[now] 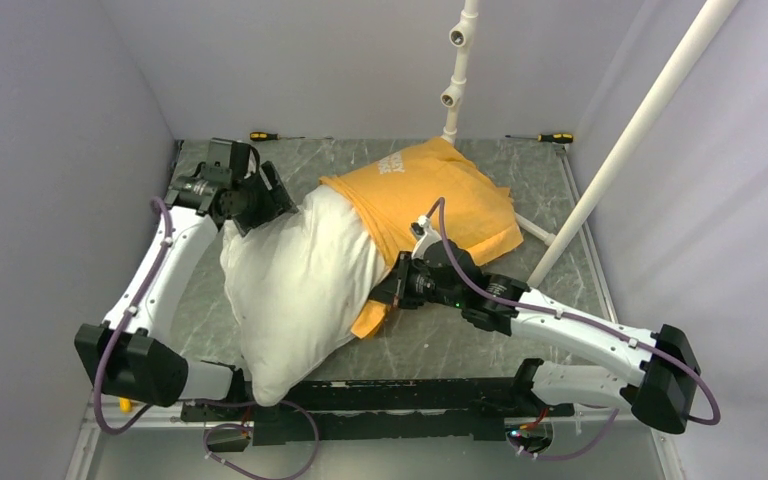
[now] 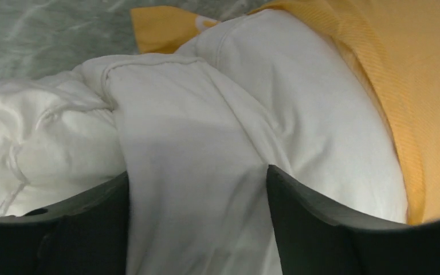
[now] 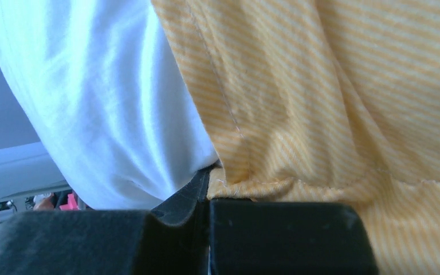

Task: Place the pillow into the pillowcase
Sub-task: Stuff the pillow into the pillowcase.

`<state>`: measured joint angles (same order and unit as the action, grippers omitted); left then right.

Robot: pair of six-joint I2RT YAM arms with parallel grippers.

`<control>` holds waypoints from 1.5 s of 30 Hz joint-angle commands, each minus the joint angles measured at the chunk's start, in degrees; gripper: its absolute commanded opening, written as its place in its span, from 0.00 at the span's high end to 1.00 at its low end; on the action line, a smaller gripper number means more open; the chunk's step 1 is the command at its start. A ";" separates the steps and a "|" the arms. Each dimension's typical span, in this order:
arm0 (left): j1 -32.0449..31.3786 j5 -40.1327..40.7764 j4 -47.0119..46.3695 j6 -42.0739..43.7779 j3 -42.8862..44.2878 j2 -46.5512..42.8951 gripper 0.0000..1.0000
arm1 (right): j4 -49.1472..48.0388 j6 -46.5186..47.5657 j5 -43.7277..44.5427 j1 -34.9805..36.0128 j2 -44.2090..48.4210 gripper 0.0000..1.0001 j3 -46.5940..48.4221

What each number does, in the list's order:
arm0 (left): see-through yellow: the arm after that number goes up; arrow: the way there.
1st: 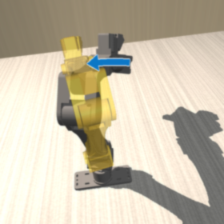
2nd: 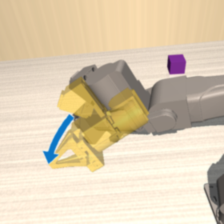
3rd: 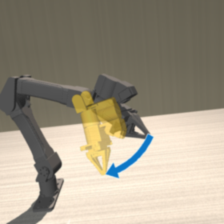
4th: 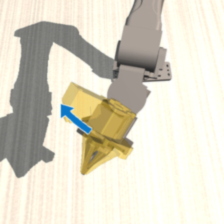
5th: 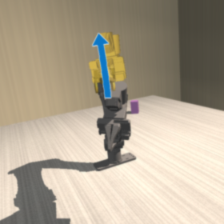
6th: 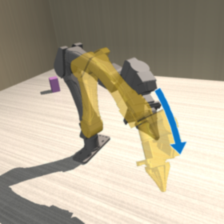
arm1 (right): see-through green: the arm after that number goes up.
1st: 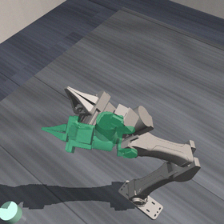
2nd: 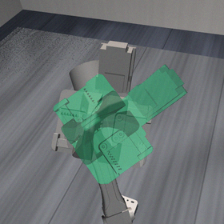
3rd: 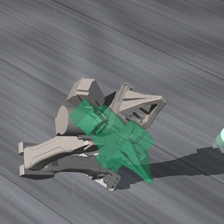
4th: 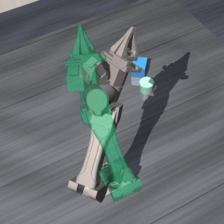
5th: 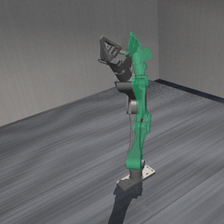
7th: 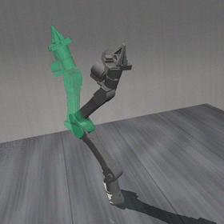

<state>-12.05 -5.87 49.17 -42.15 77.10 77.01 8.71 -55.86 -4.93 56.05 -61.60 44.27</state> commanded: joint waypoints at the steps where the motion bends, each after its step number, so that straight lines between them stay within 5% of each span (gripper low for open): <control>1: -1.44 9.23 20.69 7.81 6.73 -4.07 0.11 | -5.49 1.09 0.00 -0.41 -1.63 1.00 6.82; 3: -1.40 13.85 23.44 7.62 6.23 -8.10 0.01 | -7.42 0.56 -0.84 -0.72 -2.78 1.00 6.58; 12: -1.39 19.85 41.94 -1.27 4.66 -23.58 0.01 | -10.58 -0.75 -4.70 -2.53 -6.43 1.00 7.32; 17: -1.39 1.04 35.65 -2.28 -6.54 -32.59 0.01 | -10.67 -0.35 -6.73 -3.23 -7.43 1.00 8.68; 21: -1.46 -24.00 11.90 -8.85 -26.99 -36.51 0.01 | -11.89 -0.98 -9.50 -3.23 -7.10 1.00 9.28; 23: -1.66 -25.66 2.93 -10.82 -31.61 -37.35 0.02 | -12.27 -1.22 -11.29 -3.22 -6.75 1.00 9.67; 25: -1.91 -24.24 -4.51 -10.99 -32.72 -36.83 0.14 | -12.28 -1.32 -13.43 -3.23 -6.75 1.00 10.38; 26: -1.98 -25.26 -9.72 -11.95 -33.36 -36.00 0.28 | -12.72 -1.47 -14.84 -3.19 -6.71 1.00 10.55; 29: -3.62 -28.49 -26.54 -15.88 -32.97 -31.14 0.96 | -17.59 -3.90 -22.22 -2.82 -7.00 0.98 10.23; 34: -9.54 -23.92 -37.90 -11.03 -25.79 -22.30 1.00 | -23.08 -5.11 -28.00 0.67 -7.47 0.92 13.54; 40: -19.32 -16.54 -48.50 -7.98 -24.53 -14.36 1.00 | -36.11 -9.55 -35.24 2.88 -10.85 0.97 19.14; 45: -27.15 -8.83 -54.99 -5.37 -24.06 -9.31 1.00 | -29.37 -4.36 -35.78 6.11 -15.62 1.00 29.05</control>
<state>-35.51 -23.62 12.25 -52.05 49.32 64.88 -19.03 -63.16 -36.93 60.80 -75.07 67.29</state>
